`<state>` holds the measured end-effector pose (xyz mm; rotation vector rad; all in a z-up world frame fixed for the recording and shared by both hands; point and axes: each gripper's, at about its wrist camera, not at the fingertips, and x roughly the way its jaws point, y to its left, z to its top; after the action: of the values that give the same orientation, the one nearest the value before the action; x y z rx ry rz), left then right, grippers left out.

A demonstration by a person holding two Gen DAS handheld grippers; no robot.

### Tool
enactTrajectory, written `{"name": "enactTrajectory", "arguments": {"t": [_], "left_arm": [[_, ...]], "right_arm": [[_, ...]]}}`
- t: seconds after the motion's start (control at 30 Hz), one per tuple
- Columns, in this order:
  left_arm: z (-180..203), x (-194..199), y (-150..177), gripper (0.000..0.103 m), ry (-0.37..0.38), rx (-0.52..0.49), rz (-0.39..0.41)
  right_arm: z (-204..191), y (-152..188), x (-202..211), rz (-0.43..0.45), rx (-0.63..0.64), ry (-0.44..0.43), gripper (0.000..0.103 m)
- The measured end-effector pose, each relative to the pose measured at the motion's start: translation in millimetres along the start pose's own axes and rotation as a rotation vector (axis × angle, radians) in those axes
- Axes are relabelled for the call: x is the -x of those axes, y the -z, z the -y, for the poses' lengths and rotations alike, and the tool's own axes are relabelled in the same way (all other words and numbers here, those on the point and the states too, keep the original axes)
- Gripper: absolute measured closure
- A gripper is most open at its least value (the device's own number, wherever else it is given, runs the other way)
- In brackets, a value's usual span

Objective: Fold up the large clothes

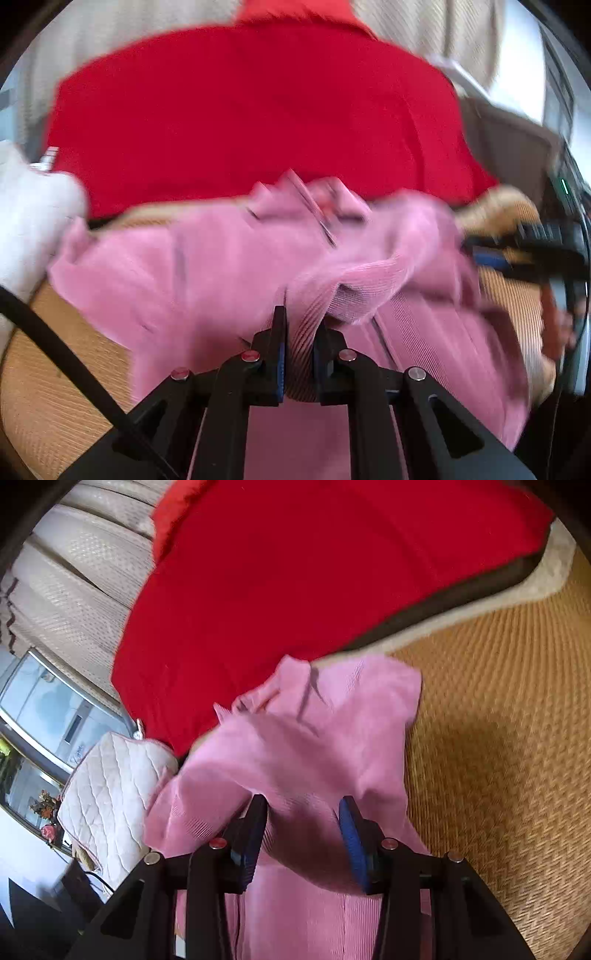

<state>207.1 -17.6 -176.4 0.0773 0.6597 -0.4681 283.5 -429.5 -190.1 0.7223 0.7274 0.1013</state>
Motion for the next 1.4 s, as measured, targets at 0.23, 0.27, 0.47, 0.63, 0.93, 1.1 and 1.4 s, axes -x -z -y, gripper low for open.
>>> {"name": "enactTrajectory", "arguments": {"t": [0.23, 0.27, 0.47, 0.63, 0.93, 1.1, 1.4], "left_arm": [[-56, 12, -9, 0.068, -0.036, 0.181, 0.017], [-60, 15, -9, 0.052, -0.049, 0.187, 0.02], [-106, 52, -5, 0.022, -0.137, 0.297, 0.12], [-178, 49, 12, 0.018, -0.267, 0.622, 0.095], [-231, -7, 3, 0.011, -0.095, 0.921, -0.025], [-267, -52, 3, 0.011, 0.002, 1.091, -0.047], [-303, -73, -3, 0.066, 0.08, 1.184, 0.071]], "right_arm": [[-17, 0, 6, 0.067, 0.06, -0.039, 0.036], [-22, 2, 0, 0.056, 0.082, -0.027, 0.036], [-41, 19, -38, -0.062, 0.19, 0.043, 0.039], [-40, 30, -62, -0.168, 0.216, 0.123, 0.039], [-41, 29, -57, -0.165, 0.198, 0.068, 0.038], [-51, 35, -63, -0.17, 0.268, 0.101, 0.037], [-52, 37, -65, -0.165, 0.269, 0.087, 0.037]]}}
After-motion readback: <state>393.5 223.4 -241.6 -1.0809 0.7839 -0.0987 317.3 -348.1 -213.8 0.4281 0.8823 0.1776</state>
